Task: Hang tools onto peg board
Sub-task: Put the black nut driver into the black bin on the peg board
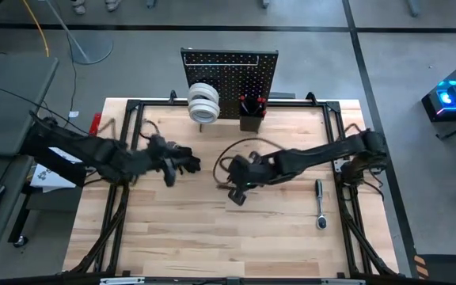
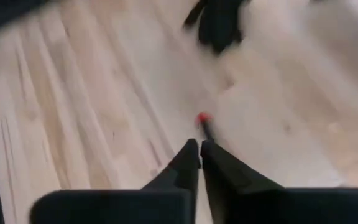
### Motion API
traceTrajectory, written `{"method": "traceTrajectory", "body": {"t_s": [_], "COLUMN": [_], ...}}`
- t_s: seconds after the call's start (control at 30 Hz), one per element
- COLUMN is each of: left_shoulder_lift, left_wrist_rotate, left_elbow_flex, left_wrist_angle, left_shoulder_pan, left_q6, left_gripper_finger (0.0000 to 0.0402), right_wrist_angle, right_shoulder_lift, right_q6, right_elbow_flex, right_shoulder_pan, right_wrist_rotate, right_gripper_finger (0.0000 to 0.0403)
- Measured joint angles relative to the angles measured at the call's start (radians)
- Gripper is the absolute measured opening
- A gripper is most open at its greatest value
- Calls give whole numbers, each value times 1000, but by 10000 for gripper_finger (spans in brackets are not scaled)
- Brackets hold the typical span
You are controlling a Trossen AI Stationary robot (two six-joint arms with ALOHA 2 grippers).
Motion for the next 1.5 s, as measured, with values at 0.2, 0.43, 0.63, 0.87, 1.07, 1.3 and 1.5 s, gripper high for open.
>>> {"method": "traceTrajectory", "body": {"t_s": [0.2,0.43,0.63,0.87,1.07,1.3,1.5], "left_shoulder_lift": [186,262,231,218,218,186,105], "left_wrist_rotate": [111,183,106,62,11,-21,-66], "left_elbow_flex": [0,0,0,0,0,0,0], "left_wrist_angle": [44,130,152,204,257,254,236], "left_shoulder_pan": [-12,-21,-23,-26,-24,1,11], "left_q6": [30,-59,-202,-324,-335,-248,-105], "left_gripper_finger": [155,155,155,155,155,155,155], "right_wrist_angle": [54,111,122,50,-63,-118,-112], "right_shoulder_lift": [158,323,440,509,510,510,405], "right_q6": [-85,-196,-296,-356,-403,-453,-414], "right_elbow_flex": [0,0,5,20,20,19,-5], "right_shoulder_pan": [-52,-147,-230,-236,-146,-84,-77], "right_wrist_rotate": [-91,-108,-131,-239,-113,-60,-77], "right_gripper_finger": [107,220,230,190,50,21,20]}}
